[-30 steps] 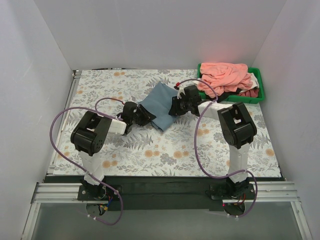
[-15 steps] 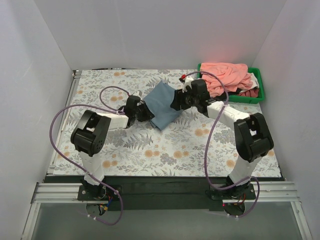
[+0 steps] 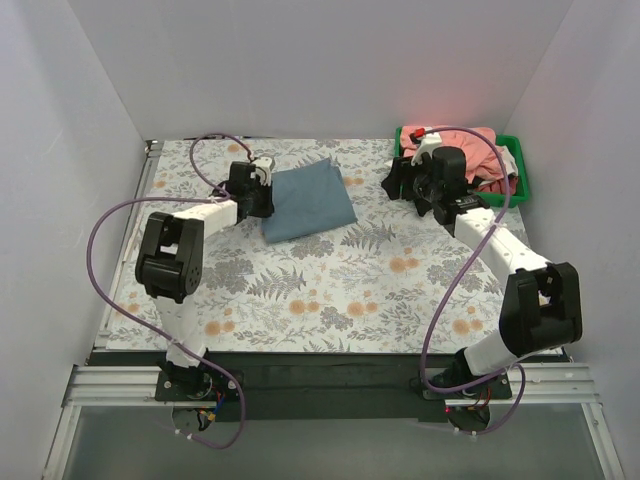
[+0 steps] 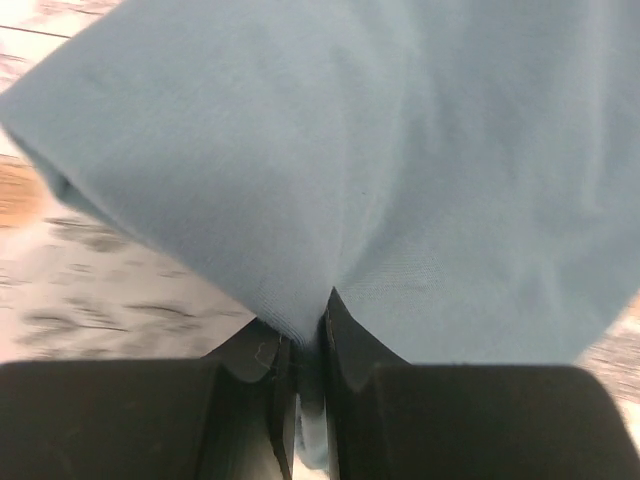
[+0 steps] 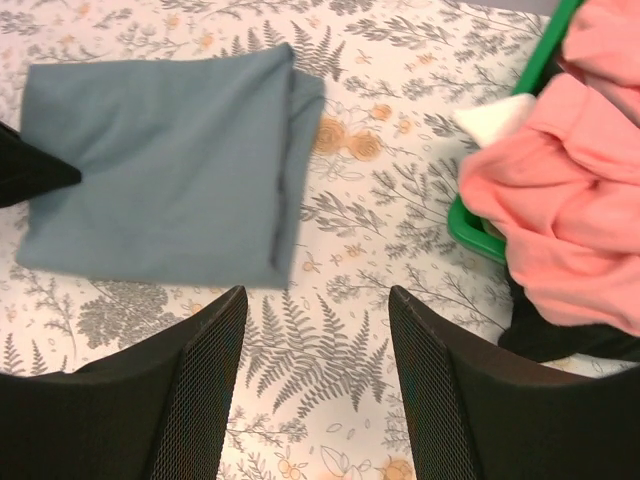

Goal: Fold and stack the t-shirts
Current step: Neatly place the folded tshirt to the corner

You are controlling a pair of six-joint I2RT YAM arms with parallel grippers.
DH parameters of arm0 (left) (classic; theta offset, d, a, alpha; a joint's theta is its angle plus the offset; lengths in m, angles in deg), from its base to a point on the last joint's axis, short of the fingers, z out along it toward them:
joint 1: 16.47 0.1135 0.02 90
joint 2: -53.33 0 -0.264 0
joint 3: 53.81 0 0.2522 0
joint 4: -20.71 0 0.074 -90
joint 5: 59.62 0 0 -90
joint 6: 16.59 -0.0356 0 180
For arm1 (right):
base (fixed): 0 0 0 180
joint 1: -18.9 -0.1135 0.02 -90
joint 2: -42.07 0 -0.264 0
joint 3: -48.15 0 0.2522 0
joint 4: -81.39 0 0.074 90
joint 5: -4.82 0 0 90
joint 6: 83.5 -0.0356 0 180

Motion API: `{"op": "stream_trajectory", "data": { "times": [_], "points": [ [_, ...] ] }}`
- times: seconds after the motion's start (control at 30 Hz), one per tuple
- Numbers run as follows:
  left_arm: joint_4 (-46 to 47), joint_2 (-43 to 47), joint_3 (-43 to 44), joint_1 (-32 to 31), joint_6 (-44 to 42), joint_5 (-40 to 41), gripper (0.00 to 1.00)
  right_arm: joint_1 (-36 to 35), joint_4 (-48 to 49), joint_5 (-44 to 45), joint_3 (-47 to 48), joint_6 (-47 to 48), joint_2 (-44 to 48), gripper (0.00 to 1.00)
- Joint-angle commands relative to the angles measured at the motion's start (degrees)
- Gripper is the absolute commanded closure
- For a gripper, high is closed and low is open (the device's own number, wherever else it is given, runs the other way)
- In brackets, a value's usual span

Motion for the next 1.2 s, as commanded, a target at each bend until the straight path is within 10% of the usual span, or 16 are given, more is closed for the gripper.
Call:
{"op": "stream_trajectory", "data": {
  "times": [0.0, 1.17],
  "points": [
    [-2.91, -1.76, 4.02, 3.18, -11.34, 4.39, 1.00, 1.29, 0.67, 1.05, -1.45, 1.21, 2.34, 0.34],
    [-10.20, -26.46, 36.73, 31.92, -17.77, 8.18, 1.00, 2.43, 2.96, -1.93, -3.04, -0.03, 0.41, 0.34]
  ]
}}
